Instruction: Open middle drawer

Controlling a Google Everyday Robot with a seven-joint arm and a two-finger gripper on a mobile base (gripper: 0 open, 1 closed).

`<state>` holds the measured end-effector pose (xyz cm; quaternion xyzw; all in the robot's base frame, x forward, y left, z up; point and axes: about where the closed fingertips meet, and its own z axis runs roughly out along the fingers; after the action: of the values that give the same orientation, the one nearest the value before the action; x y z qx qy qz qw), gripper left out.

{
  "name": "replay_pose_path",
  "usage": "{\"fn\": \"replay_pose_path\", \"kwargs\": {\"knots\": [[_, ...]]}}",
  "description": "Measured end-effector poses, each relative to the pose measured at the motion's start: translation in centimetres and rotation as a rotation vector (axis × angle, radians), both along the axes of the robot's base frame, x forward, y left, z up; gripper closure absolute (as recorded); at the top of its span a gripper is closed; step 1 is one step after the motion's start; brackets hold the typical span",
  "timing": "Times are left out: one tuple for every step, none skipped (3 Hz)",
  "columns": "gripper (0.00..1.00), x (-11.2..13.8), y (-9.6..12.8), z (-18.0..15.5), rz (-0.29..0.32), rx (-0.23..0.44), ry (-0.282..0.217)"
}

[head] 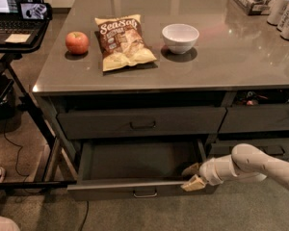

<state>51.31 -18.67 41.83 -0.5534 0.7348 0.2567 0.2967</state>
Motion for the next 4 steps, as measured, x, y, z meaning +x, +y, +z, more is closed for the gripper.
{"fn": "replay_pose_path", "kwargs": {"knots": [[1.0, -0.2, 0.1, 0.0, 0.002, -0.004, 0.006], [1.0, -0.7, 0.2, -0.2, 0.004, -0.01, 0.018], [0.83, -1.0, 0.2, -0.2, 0.004, -0.013, 0.023], [0.6, -1.8, 0.3, -0.3, 0.005, -0.021, 0.035]]}}
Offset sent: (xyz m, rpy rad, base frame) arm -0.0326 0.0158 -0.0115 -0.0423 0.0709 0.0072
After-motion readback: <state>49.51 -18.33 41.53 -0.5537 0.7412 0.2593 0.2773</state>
